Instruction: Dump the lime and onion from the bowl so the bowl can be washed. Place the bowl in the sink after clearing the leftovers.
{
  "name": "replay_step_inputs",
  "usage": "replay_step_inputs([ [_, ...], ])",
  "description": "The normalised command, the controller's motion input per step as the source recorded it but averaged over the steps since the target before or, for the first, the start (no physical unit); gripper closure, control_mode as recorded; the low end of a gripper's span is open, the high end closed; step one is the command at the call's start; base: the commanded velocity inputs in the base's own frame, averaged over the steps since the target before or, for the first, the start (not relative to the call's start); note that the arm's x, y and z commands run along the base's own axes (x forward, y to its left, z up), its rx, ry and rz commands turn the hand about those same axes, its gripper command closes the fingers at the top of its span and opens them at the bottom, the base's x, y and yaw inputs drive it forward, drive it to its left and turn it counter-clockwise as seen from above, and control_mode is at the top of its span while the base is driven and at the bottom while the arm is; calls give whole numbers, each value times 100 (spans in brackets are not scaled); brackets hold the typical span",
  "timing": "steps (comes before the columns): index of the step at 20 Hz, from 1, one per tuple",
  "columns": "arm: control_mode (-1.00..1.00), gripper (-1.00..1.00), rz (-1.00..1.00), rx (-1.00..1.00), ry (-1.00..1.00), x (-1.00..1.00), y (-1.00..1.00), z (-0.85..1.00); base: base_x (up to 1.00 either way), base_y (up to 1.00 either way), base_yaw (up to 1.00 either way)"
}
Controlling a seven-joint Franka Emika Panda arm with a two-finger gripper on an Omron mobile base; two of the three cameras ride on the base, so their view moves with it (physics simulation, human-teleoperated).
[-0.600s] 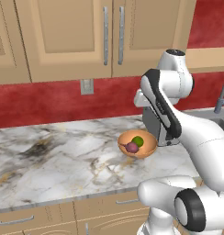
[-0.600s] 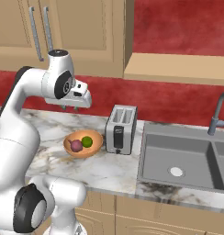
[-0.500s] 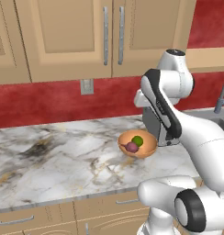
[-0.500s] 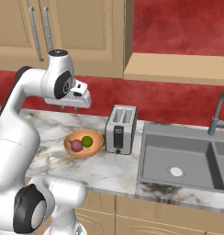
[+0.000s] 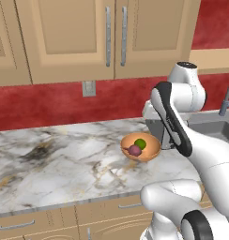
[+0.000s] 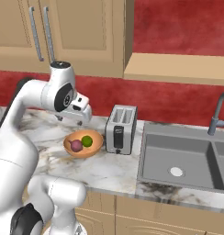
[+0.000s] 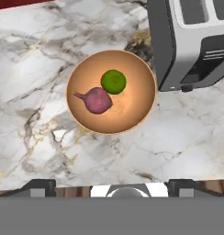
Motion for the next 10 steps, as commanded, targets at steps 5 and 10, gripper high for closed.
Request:
replay_step_inputs([
  [5,-100,-100,-26,8,19,1,-22,-73,0,0,0],
  [10,-100,-100,-24,16,15,0,-51,-81,0,0,0],
])
